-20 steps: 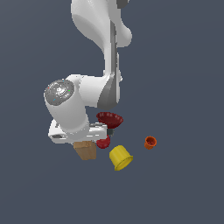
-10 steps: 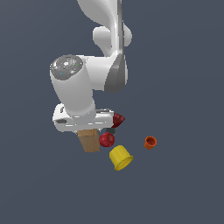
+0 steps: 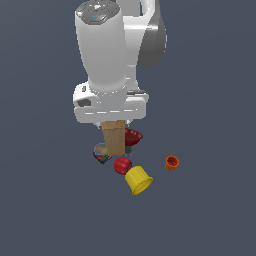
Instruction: Pick up a designated object from a clutter of objects.
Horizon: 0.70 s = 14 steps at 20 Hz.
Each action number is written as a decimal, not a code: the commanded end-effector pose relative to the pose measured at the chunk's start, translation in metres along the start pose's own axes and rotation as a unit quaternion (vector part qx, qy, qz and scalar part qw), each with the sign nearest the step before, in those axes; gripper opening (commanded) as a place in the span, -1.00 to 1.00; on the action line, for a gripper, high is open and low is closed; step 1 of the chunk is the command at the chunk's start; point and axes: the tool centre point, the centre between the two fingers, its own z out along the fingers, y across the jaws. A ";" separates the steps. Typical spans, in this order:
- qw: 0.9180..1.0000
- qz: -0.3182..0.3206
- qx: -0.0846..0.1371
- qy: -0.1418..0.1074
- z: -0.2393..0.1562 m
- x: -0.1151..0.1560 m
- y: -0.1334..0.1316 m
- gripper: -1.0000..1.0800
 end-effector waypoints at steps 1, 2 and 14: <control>1.000 0.000 -0.001 0.005 -0.028 -0.010 -0.014 -1.00; 1.000 0.000 -0.001 0.005 -0.038 -0.015 -0.020 -1.00; 1.000 0.000 -0.002 0.005 -0.132 -0.057 -0.077 -1.00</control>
